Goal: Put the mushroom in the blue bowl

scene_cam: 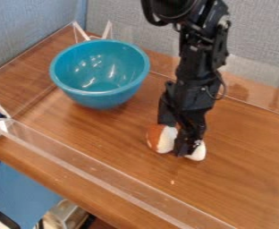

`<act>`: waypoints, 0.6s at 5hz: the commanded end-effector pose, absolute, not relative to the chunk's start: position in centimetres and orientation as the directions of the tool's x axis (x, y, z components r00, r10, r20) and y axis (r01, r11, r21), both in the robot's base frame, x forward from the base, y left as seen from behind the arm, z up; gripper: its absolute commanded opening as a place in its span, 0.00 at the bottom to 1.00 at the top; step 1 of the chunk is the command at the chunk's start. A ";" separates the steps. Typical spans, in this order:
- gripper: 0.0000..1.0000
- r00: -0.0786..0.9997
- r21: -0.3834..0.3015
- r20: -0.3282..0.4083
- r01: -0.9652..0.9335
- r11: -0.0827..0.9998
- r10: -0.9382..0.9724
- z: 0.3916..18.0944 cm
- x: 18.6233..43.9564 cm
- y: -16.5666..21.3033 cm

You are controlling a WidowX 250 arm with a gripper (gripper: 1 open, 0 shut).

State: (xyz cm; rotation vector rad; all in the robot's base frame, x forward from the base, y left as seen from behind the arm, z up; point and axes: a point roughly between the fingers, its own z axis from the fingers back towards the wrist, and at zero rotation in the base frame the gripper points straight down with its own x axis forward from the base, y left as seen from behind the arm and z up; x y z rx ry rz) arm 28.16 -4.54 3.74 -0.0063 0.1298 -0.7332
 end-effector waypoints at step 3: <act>1.00 0.773 -0.071 -0.076 0.625 0.777 -0.629 1.9 28.6 -2.5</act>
